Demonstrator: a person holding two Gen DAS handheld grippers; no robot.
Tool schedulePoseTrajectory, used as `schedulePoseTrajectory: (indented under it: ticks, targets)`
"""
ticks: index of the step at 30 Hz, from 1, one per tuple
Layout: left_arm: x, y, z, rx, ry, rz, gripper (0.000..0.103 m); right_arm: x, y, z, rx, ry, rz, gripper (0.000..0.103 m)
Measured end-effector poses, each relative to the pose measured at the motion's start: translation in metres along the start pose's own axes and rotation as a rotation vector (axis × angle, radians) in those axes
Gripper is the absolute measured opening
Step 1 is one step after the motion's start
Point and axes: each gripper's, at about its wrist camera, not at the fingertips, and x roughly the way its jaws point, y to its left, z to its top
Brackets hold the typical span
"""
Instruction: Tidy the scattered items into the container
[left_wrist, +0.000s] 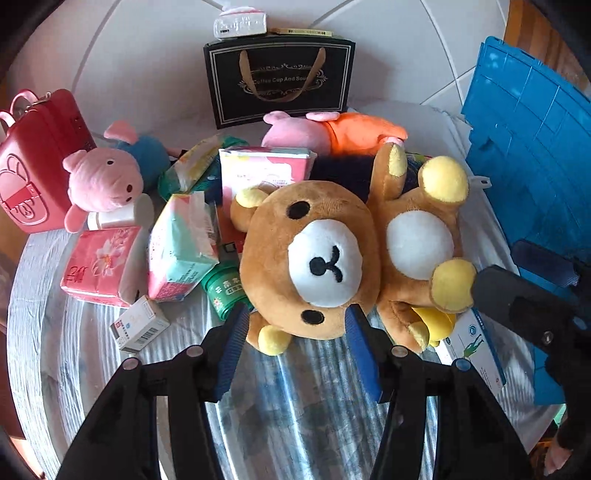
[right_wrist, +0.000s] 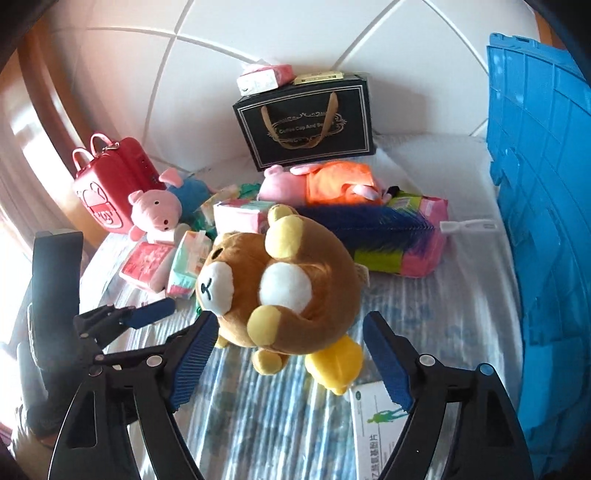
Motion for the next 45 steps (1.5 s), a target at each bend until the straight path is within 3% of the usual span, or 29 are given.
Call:
schedulePoseTrajectory:
  ticks: [3,7,12,18,21,24,25,36,43,44,45]
  targets:
    - [0.017,0.003,0.003,-0.017,0.054,-0.059,0.054,0.022,0.002,0.007,0.007,0.04,-0.025,0.083]
    - [0.034,0.003,0.006,-0.022,0.076,-0.103,0.07,0.054,-0.009,0.012,0.036,0.124,-0.05,0.083]
    - [0.049,-0.004,0.007,0.0,0.067,-0.094,0.083,0.08,-0.03,0.011,0.069,0.16,-0.05,0.085]
    - [0.066,-0.019,0.009,0.052,0.06,-0.034,0.09,0.096,-0.049,0.011,0.119,0.146,0.007,0.096]
    - [0.069,-0.023,0.009,0.056,0.039,-0.016,0.091,0.099,-0.05,0.013,0.112,0.127,0.016,0.098]
    - [0.06,-0.026,0.005,0.064,-0.024,-0.006,0.085,0.092,-0.042,0.016,0.053,0.093,0.031,0.076]
    - [0.057,-0.026,0.004,0.059,-0.036,-0.005,0.083,0.09,-0.038,0.017,0.04,0.087,0.021,0.074]
    - [-0.013,-0.036,-0.014,0.068,-0.16,0.016,0.082,0.036,-0.023,0.012,0.001,0.017,0.046,0.061]
    - [-0.017,-0.033,-0.047,0.064,-0.102,-0.005,0.082,0.01,-0.015,-0.009,0.014,0.061,0.05,0.061]
    - [-0.011,-0.031,-0.049,0.051,-0.081,-0.013,0.082,0.01,-0.015,-0.013,0.015,0.071,0.04,0.064]
    - [-0.003,-0.03,-0.051,0.04,-0.059,-0.023,0.082,0.013,-0.015,-0.017,0.02,0.088,0.028,0.077]
